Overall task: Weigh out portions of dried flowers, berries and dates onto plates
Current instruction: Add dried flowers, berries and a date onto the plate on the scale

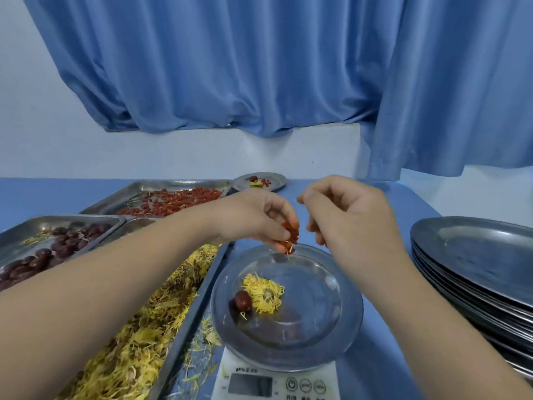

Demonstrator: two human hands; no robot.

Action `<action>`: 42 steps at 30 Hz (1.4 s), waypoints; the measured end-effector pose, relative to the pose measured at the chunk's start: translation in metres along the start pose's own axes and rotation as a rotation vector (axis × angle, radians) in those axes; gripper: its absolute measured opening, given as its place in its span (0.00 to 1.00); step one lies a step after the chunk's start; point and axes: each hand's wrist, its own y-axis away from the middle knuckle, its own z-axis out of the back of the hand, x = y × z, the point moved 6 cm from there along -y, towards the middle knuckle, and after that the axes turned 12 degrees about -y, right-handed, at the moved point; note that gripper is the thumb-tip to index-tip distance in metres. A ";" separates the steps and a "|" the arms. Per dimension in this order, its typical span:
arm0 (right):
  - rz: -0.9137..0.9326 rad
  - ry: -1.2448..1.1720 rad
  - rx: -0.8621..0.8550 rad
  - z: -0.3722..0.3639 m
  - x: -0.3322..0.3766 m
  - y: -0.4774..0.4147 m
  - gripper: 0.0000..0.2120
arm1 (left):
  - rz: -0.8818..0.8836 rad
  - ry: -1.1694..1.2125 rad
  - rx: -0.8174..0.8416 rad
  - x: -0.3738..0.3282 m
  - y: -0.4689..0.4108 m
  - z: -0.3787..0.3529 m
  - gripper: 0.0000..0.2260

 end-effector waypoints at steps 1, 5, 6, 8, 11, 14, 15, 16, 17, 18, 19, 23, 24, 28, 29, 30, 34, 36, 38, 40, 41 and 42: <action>-0.016 0.038 -0.009 0.008 -0.005 0.009 0.06 | 0.011 -0.030 0.026 -0.001 0.000 -0.008 0.10; -0.068 0.138 -0.067 0.035 -0.031 0.045 0.08 | 0.053 -0.169 0.089 0.002 -0.003 -0.026 0.11; -0.067 0.158 -0.066 0.038 -0.036 0.052 0.09 | 0.062 -0.211 0.081 0.003 -0.005 -0.027 0.11; -0.037 0.219 -0.067 0.041 -0.044 0.063 0.09 | 0.070 -0.288 0.043 0.003 -0.005 -0.027 0.11; 0.027 0.364 -0.078 0.047 -0.051 0.075 0.09 | 0.053 -0.385 -0.016 0.000 -0.001 -0.026 0.10; 0.081 0.481 -0.041 0.047 -0.052 0.081 0.08 | 0.044 -0.416 -0.089 0.002 0.005 -0.023 0.08; 0.097 0.500 -0.032 0.046 -0.052 0.081 0.08 | 0.042 -0.414 -0.111 0.003 0.007 -0.023 0.08; 0.109 0.507 -0.026 0.045 -0.052 0.082 0.07 | 0.038 -0.411 -0.134 0.005 0.009 -0.023 0.08; 0.118 0.508 -0.022 0.044 -0.051 0.082 0.07 | 0.034 -0.410 -0.157 0.006 0.011 -0.023 0.07; 0.123 0.505 -0.017 0.043 -0.051 0.082 0.06 | 0.032 -0.409 -0.178 0.007 0.012 -0.024 0.07; 0.128 0.502 -0.010 0.042 -0.051 0.082 0.06 | 0.030 -0.408 -0.197 0.008 0.013 -0.024 0.06; 0.122 0.488 0.021 0.040 -0.051 0.082 0.06 | 0.030 -0.411 -0.240 0.010 0.015 -0.024 0.05; 0.118 0.486 0.022 0.041 -0.051 0.082 0.06 | 0.036 -0.404 -0.236 0.010 0.016 -0.024 0.05; 0.109 0.488 0.006 0.045 -0.052 0.080 0.06 | 0.038 -0.412 -0.191 0.006 0.018 -0.022 0.05; 0.106 0.488 0.003 0.045 -0.053 0.080 0.06 | 0.036 -0.421 -0.180 0.004 0.018 -0.021 0.06; 0.102 0.489 0.006 0.045 -0.054 0.080 0.06 | 0.034 -0.426 -0.170 0.003 0.017 -0.021 0.07; 0.102 0.508 0.030 0.043 -0.057 0.079 0.06 | 0.034 -0.427 -0.137 0.003 0.016 -0.021 0.08; 0.105 0.514 0.025 0.043 -0.058 0.079 0.06 | 0.033 -0.439 -0.133 0.004 0.015 -0.020 0.08; 0.107 0.514 0.017 0.044 -0.058 0.078 0.06 | 0.035 -0.436 -0.137 0.005 0.013 -0.018 0.08; 0.112 0.515 0.012 0.044 -0.058 0.079 0.07 | 0.034 -0.413 -0.146 0.006 0.013 -0.016 0.08; 0.116 0.520 0.012 0.044 -0.058 0.079 0.07 | 0.034 -0.390 -0.148 0.008 0.012 -0.016 0.08; 0.120 0.525 0.013 0.044 -0.058 0.080 0.07 | 0.039 -0.362 -0.145 0.010 0.012 -0.015 0.08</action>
